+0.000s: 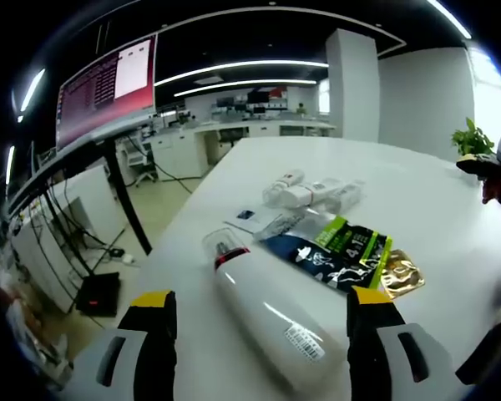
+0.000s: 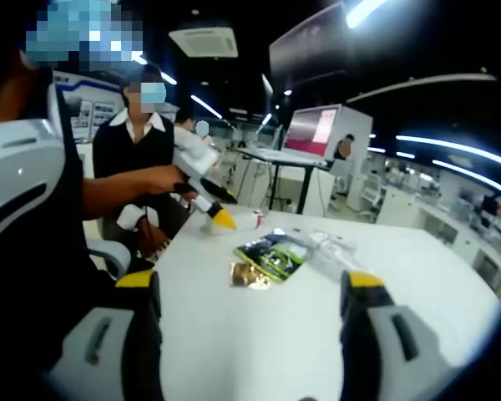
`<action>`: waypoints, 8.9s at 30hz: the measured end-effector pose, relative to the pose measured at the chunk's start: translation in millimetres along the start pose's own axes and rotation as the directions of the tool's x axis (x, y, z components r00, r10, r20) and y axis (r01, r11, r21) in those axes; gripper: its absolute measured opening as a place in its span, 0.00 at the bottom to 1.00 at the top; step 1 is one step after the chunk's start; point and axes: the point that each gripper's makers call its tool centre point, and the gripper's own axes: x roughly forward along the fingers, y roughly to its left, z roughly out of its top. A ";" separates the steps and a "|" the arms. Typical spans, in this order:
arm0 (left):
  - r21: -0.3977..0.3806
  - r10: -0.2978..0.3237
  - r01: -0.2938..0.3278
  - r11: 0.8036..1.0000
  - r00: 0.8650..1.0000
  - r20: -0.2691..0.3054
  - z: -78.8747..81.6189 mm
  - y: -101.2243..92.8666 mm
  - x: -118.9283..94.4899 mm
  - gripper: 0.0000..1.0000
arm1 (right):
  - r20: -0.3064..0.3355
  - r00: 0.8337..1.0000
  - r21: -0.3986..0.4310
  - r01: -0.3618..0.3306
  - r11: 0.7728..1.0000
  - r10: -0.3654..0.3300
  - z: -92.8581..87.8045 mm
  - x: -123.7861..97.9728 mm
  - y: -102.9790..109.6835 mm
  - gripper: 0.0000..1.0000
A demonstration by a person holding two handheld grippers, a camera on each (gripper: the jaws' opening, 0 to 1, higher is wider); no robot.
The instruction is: Arrange the skincare products in the storage area until every visible bottle or jar stands upright without overlapping.
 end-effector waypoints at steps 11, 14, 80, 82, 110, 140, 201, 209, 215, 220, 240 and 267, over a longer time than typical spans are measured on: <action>-0.017 -0.006 0.005 1.000 0.999 -0.037 4.1 3.1 17.1 0.79 | 0.016 1.000 0.014 -0.027 1.000 0.027 -1.2 11.3 -3.1 0.89; -0.020 -0.011 0.010 1.000 0.999 -0.045 4.8 1.8 20.2 0.76 | 0.021 0.999 0.015 -0.033 0.999 0.032 -1.0 13.7 -3.9 0.90; 0.025 -0.042 0.048 0.999 0.978 -0.206 -2.1 5.6 49.3 0.32 | 0.007 0.995 0.055 -0.103 0.993 0.103 -19.2 44.9 -2.5 0.88; 0.027 -0.043 0.049 0.998 0.979 -0.200 -1.9 5.7 49.2 0.32 | 0.006 0.994 0.056 -0.106 0.993 0.106 -19.1 46.5 -1.6 0.88; 0.029 -0.195 0.195 0.980 0.981 0.003 27.7 -15.8 35.1 0.31 | 0.007 0.989 0.094 -0.148 0.985 0.148 -18.5 77.3 6.1 0.85; 0.005 -0.421 0.426 0.905 0.890 0.174 48.5 -57.2 3.2 0.31 | 0.089 0.980 0.149 -0.191 0.970 0.179 3.3 103.6 13.4 0.75; 0.239 -0.763 0.725 0.646 0.622 0.178 41.0 -145.5 -49.0 0.30 | 0.320 0.928 0.300 -0.289 0.909 0.190 61.1 142.6 10.4 0.44; 0.247 -0.786 0.746 0.618 0.592 0.177 40.9 -152.2 -51.1 0.30 | 0.333 0.922 0.291 -0.300 0.909 0.197 62.7 139.1 12.9 0.39; 0.248 -0.801 0.761 0.599 0.570 0.183 40.7 -156.9 -55.1 0.30 | 0.332 0.920 0.284 -0.308 0.908 0.208 62.9 137.6 16.2 0.39; 0.256 -0.813 0.772 0.582 0.552 0.184 40.3 -163.3 -59.5 0.30 | 0.344 0.913 0.275 -0.319 0.907 0.217 65.9 133.4 21.0 0.34; 0.285 -0.847 0.797 0.532 0.503 0.173 44.7 -186.5 -74.8 0.30 | 0.365 0.906 0.225 -0.311 0.924 0.216 77.4 111.8 31.8 0.29; 0.376 -0.897 0.817 0.437 0.428 0.111 68.1 -240.5 -84.3 0.31 | 0.349 0.929 0.190 -0.196 0.962 0.120 88.2 50.5 19.4 0.26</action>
